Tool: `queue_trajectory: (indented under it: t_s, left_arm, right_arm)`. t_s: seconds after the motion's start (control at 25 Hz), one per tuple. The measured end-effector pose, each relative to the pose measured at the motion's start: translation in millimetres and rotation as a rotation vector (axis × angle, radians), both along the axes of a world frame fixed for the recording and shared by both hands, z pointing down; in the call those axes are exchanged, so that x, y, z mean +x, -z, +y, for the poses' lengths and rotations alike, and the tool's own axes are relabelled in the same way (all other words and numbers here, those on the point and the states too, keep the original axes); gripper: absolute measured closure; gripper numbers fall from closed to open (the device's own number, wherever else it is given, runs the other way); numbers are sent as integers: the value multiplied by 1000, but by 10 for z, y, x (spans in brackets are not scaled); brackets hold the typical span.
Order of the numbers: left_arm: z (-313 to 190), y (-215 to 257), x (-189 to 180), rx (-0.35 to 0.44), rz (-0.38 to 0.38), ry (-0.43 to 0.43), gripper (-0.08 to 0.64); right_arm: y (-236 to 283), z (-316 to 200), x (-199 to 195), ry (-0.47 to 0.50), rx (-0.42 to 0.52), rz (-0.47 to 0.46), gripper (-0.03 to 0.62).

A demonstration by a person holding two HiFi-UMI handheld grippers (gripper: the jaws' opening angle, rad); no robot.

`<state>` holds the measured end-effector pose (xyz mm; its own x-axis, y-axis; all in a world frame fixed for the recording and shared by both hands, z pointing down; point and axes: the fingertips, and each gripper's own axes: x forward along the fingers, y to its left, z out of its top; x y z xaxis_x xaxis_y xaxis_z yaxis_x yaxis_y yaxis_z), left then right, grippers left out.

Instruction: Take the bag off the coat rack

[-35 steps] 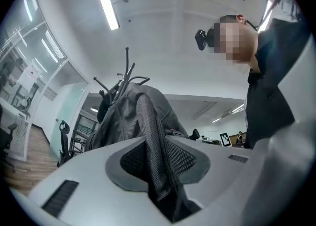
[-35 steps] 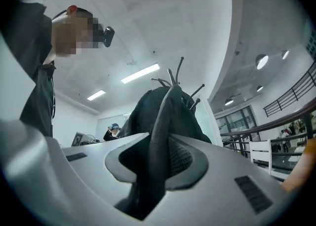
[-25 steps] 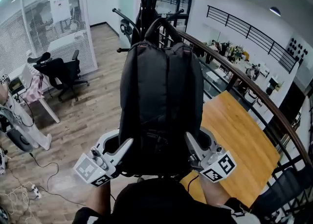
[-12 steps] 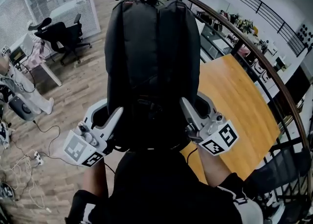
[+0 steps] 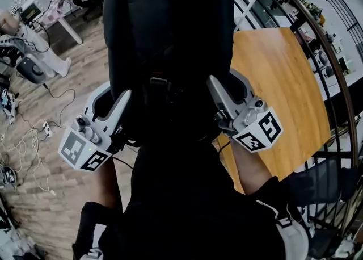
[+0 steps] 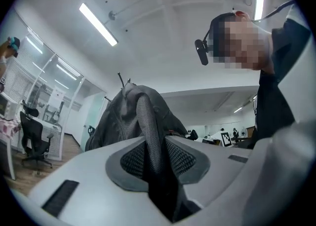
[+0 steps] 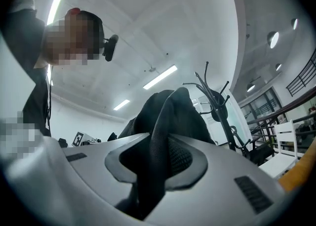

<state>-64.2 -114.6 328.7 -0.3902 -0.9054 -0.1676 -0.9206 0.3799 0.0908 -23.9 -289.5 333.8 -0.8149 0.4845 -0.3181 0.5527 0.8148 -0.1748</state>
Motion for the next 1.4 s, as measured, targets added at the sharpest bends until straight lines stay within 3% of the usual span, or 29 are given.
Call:
queue_trajectory:
  t_s: [0.24, 0.48, 1.0, 1.4]
  left_arm:
    - [355, -20, 143, -21, 3, 56, 448]
    - [581, -160, 279, -42, 27, 75, 448]
    - [909, -501, 876, -86, 84, 17, 449]
    - [1273, -917, 1261, -122, 152, 7, 449]
  right_arm:
    - [-30, 356, 61, 44, -3, 0, 486]
    - [-153, 650, 187, -8, 88, 7, 485]
    - [-460, 1027, 941, -123, 104, 86, 486]
    - [-877, 1411, 1383, -147, 76, 162, 486]
